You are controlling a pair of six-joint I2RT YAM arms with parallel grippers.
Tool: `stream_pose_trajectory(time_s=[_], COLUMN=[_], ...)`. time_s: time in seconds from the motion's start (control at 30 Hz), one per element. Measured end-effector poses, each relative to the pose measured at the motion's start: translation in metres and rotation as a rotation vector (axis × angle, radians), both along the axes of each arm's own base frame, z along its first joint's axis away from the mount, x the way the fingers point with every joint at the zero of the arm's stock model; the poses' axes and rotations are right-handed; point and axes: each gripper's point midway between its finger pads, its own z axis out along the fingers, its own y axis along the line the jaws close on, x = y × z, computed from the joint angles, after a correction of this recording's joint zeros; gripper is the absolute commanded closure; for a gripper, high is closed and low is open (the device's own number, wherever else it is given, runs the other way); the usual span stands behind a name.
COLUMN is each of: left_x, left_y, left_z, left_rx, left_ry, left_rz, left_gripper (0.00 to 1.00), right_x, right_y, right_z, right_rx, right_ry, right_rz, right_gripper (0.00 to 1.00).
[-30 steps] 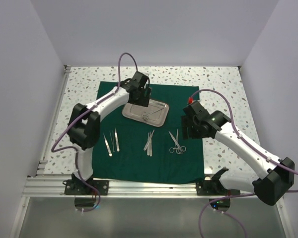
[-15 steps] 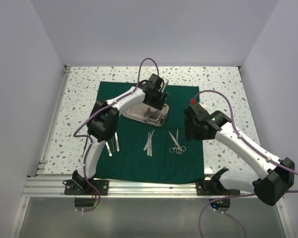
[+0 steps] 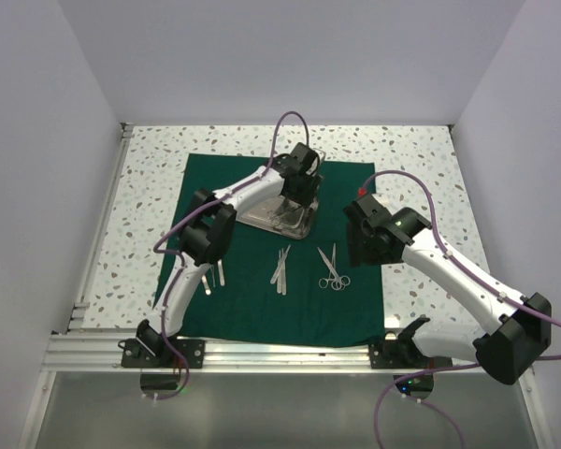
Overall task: Open and lay out the surgical kit
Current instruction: Pick up the medical item from the container.
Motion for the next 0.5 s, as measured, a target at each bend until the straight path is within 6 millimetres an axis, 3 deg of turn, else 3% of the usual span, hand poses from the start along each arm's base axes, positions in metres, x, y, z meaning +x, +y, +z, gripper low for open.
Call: stream_pose_trajectory(time_s=[0.17,0.3,0.5], left_x=[0.016,0.019,0.02], left_y=[-0.003,-0.001,0.003], left_z=[0.001,0.001,-0.001], left_rx=[0.01,0.024,0.036], left_ry=[-0.035,-0.045,-0.061], left_rz=[0.031,0.042,0.045], left_gripper=[0.37,0.51,0.63], right_x=[0.0,0.001,0.001], right_y=[-0.003,-0.003,-0.004], right_z=[0.0,-0.002,-0.005], right_rx=[-0.015,-0.026,-0.038], right_ry=[-0.001,0.006,0.018], right_rz=[-0.004,-0.005,-0.006], right_gripper=[0.27,0.27,0.27])
